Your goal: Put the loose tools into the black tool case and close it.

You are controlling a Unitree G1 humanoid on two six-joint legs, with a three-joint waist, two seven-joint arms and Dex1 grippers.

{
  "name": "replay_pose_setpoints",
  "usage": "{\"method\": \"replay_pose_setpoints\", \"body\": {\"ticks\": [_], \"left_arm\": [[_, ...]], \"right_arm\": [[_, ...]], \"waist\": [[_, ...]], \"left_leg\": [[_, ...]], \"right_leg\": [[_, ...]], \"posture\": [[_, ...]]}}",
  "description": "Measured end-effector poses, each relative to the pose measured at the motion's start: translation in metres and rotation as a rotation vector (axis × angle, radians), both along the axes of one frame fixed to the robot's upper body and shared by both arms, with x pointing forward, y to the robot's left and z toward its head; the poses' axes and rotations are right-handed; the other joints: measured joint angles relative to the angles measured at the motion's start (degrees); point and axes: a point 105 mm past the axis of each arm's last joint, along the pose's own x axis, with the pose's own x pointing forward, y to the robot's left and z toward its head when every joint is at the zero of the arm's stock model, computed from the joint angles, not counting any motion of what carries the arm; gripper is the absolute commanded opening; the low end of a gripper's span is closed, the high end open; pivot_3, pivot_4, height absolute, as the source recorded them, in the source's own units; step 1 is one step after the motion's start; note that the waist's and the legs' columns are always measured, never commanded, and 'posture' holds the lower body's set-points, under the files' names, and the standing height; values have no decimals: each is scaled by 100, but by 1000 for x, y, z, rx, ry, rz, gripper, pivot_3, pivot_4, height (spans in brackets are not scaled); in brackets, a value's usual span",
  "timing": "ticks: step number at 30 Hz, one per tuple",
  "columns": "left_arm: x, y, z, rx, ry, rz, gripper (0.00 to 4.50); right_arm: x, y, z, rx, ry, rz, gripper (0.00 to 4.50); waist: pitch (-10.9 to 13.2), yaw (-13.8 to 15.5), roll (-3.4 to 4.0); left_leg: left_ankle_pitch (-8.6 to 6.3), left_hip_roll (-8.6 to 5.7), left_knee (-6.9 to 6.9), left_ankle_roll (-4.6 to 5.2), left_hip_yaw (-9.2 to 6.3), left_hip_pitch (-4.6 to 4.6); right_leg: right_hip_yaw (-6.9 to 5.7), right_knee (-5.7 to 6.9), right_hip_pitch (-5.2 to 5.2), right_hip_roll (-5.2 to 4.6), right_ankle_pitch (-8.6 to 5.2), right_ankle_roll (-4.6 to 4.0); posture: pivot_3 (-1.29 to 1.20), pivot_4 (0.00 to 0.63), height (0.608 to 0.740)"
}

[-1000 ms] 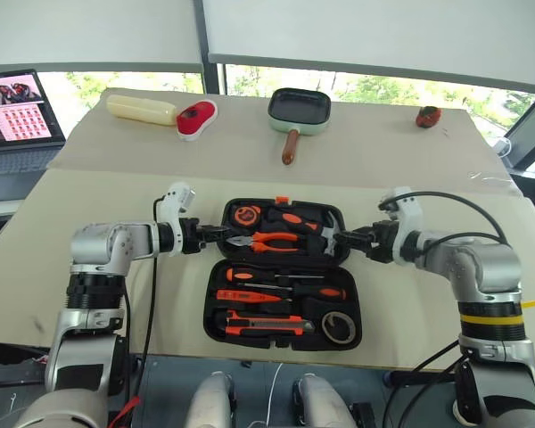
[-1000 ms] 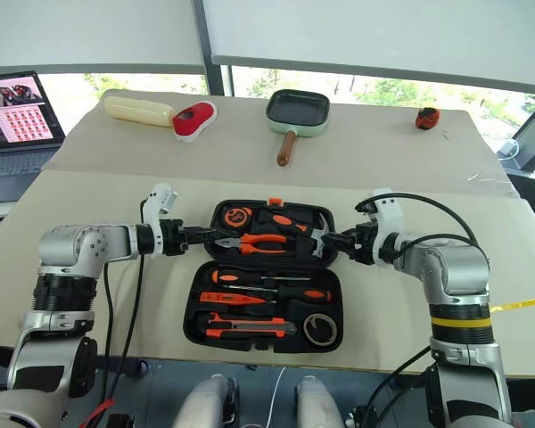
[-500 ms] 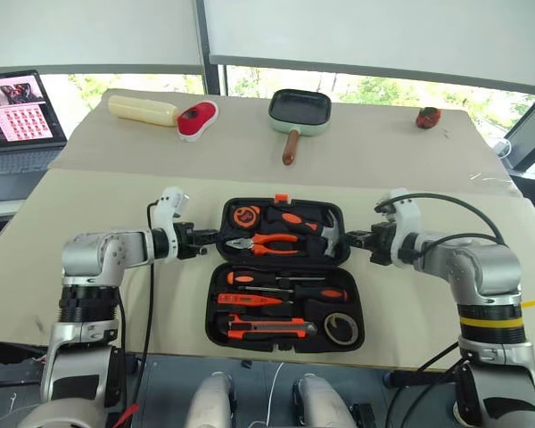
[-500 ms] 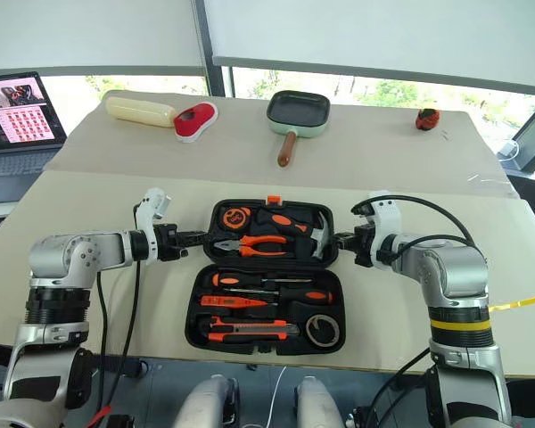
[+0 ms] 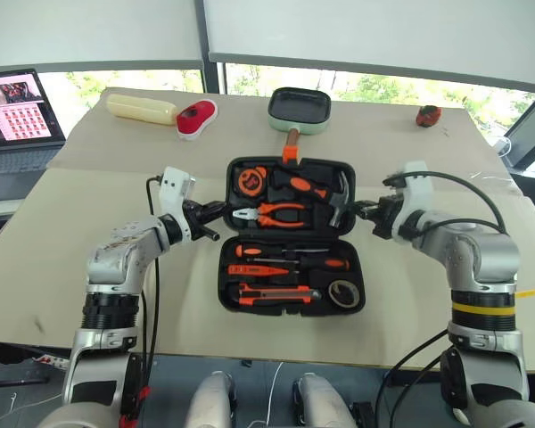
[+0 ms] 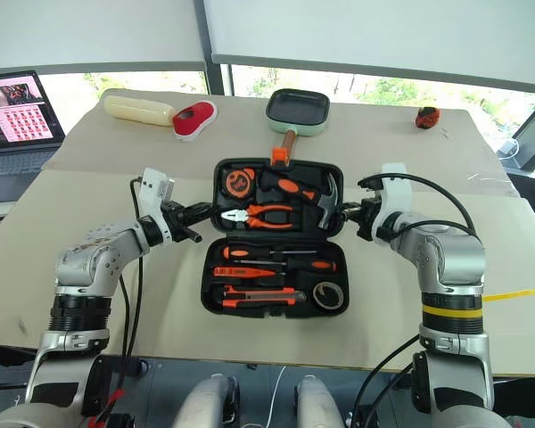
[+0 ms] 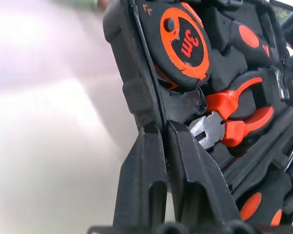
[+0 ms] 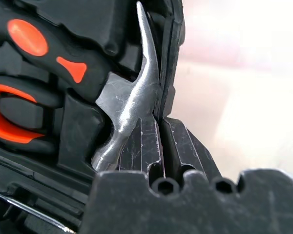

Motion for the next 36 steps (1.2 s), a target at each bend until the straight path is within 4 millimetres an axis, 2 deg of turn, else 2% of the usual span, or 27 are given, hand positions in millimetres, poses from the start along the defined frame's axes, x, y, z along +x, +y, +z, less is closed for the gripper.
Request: {"method": "replay_pose_setpoints", "body": {"ticks": [3, 13, 14, 15, 16, 17, 19, 21, 24, 25, 27, 28, 29, 31, 32, 33, 36], "left_arm": [[-10, 3, -10, 41, -53, 4, 0], [-43, 14, -16, 223, -310, 22, 0], [-48, 15, -16, 236, -325, 25, 370], [-53, 16, -17, 250, -335, 25, 738], [-60, 20, -23, 263, -321, 31, 847], [-72, 27, -25, 278, -314, 45, 1240], [-94, 54, -38, 323, -227, 108, 2010], [-108, 74, -47, 342, -151, 158, 2797], [-115, 80, -32, 337, -148, 151, 3952], [-114, 87, -29, 355, -129, 144, 4311], [-105, 102, -25, 384, -90, 152, 4484], [-97, 105, -23, 385, -84, 149, 4500], [-86, 105, -19, 382, -88, 135, 4500], [-63, 90, -13, 383, -118, 53, 4500], [-55, 84, -13, 395, -126, 23, 3942], [-47, 78, -13, 401, -132, -6, 3757], [-22, 53, -18, 428, -158, -129, 2570]], "right_arm": [[-12, 2, -6, -85, -74, 36, 73], [-67, 4, -18, -395, -412, 196, 73], [-73, 4, -20, -431, -445, 218, 27], [-80, 3, -22, -450, -469, 234, 379], [-90, 2, -26, -493, -498, 258, 757], [-106, -3, -29, -577, -540, 304, 989], [-136, -16, -41, -669, -530, 358, 1681], [-152, -24, -48, -680, -494, 357, 2407], [-174, -20, -37, -664, -506, 387, 3416], [-188, -16, -40, -651, -454, 449, 3456], [-212, -9, -56, -604, -303, 581, 3456], [-221, -7, -64, -564, -230, 625, 3004], [-225, -5, -67, -533, -182, 657, 2743], [-229, 3, -69, -476, -123, 724, 2124], [-230, 6, -70, -464, -108, 751, 1826], [-229, 10, -70, -449, -100, 774, 1470], [-213, 21, -67, -428, -125, 814, 402]], "waist": [[0, 7, 0], [-1, -10, 1], [-1, -17, 1], [-2, -26, 1], [-2, -26, 2], [-4, -19, 6], [-9, -18, 5], [-7, -16, 3], [-7, 35, 3], [-6, 78, 4], [-4, 131, 1], [-4, 151, -1], [-4, 153, -1], [-7, 147, -6], [-12, 147, -15], [-16, 136, -25], [-18, 102, -39]], "left_leg": [[-3, 1, -2, 4, 0, -6], [-5, 2, 1, 5, 4, 22], [-4, 4, 1, 5, 5, 26], [-5, 6, 1, 5, 5, 31], [-5, 6, 1, 5, 6, 33], [-5, 5, -6, 5, 8, 31], [-13, 14, -6, 2, 8, 35], [-14, 27, 2, 1, 9, 39], [6, 32, 7, -5, 23, 76], [2, 43, 5, -15, 24, 110], [-20, 59, -2, -51, 24, 180], [-25, 67, -4, -59, 21, 196], [-26, 74, -6, -61, 15, 198], [-25, 77, -5, -60, 14, 194], [-24, 72, -3, -58, 18, 195], [-25, 69, -2, -57, 23, 195], [-1, 64, -1, -3, 51, 161]], "right_leg": [[0, 2, 0, -1, -1, 1], [0, -3, 19, -2, -1, 3], [2, -1, 21, -1, -1, 3], [4, 2, 23, 1, -1, 2], [6, 3, 24, 2, -2, 2], [7, -1, 21, -2, -4, 4], [6, -5, 26, 0, -15, 5], [6, -1, 29, 2, -14, 1], [0, 0, 62, 1, -16, -4], [-9, -3, 87, 2, -44, -18], [-23, -18, 130, 2, -68, -32], [-26, -33, 145, 2, -71, -44], [-29, -49, 149, 1, -69, -54], [-24, -58, 149, -7, -56, -71], [-22, -60, 153, -6, -48, -73], [-19, -61, 153, -6, -42, -71], [-15, -70, 156, 9, 2, -57]], "posture": [[0, 150, 740], [0, 150, 740], [0, 150, 740], [0, 150, 740], [0, 150, 740], [0, 150, 740], [0, 150, 740], [0, 150, 740], [0, 150, 740], [0, 150, 740], [0, 150, 740], [0, 150, 740], [0, 150, 740], [0, 150, 740], [0, 150, 740], [0, 150, 740], [0, 150, 740]]}}
